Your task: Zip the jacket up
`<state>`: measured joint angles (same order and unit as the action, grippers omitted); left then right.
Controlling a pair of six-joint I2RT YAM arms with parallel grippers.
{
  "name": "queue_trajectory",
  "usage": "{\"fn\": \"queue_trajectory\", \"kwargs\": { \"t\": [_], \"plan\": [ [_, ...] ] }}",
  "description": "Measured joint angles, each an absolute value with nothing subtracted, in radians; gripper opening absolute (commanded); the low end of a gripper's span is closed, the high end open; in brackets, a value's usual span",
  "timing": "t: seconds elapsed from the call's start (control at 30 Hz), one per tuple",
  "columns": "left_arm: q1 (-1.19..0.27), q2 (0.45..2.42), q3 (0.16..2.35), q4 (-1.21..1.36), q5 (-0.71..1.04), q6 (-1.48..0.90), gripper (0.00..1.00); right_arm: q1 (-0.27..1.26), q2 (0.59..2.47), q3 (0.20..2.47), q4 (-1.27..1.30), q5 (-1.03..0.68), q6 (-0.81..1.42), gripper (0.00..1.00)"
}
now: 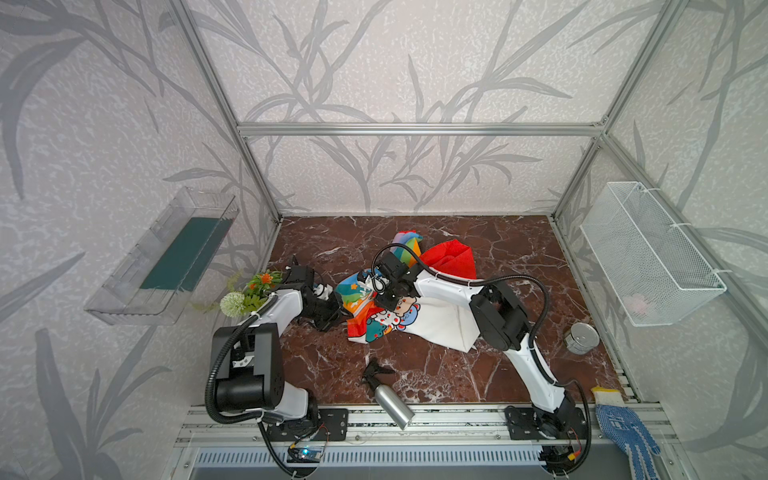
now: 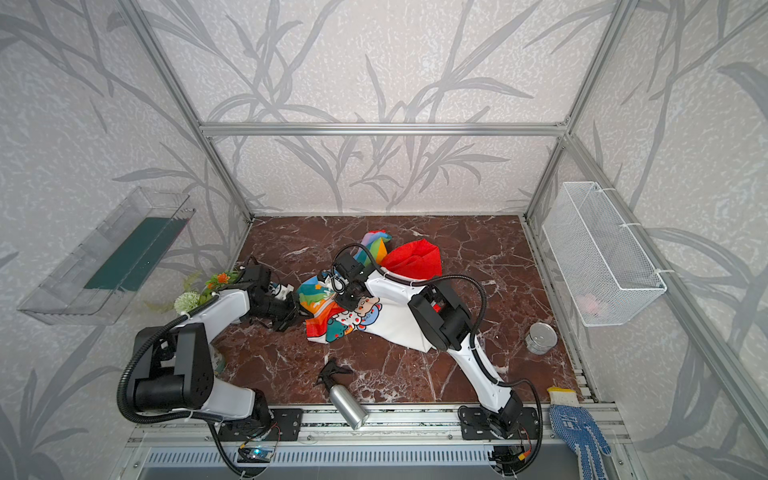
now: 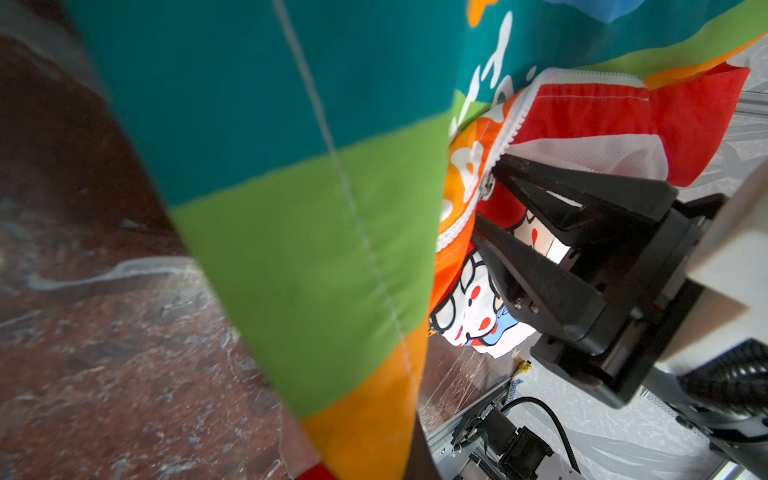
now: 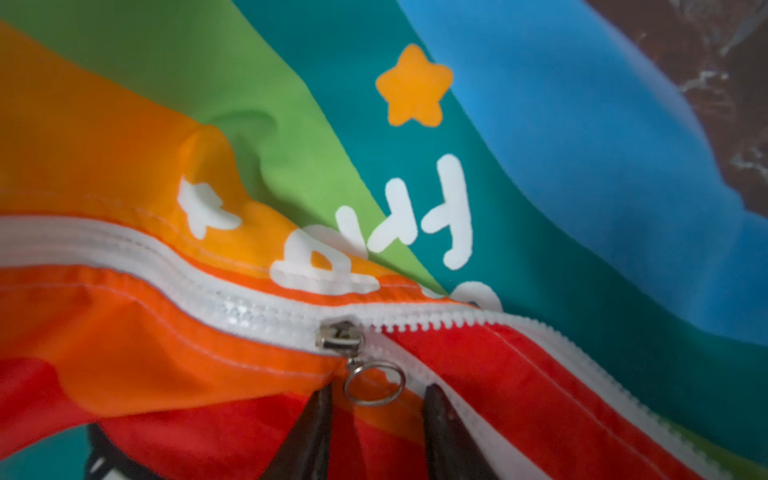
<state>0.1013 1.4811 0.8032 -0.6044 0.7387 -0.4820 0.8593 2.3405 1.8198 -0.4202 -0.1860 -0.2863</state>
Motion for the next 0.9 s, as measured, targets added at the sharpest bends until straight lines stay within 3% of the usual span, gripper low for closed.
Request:
{"fn": "queue_trajectory", "kwargs": {
  "t": [0.9],
  "plan": [
    [0.101,1.481,0.783,-0.571,0.751,-0.483,0.00,0.854,2.275,1.787,-0.408,-0.228,-0.363,0.38]
  ]
}}
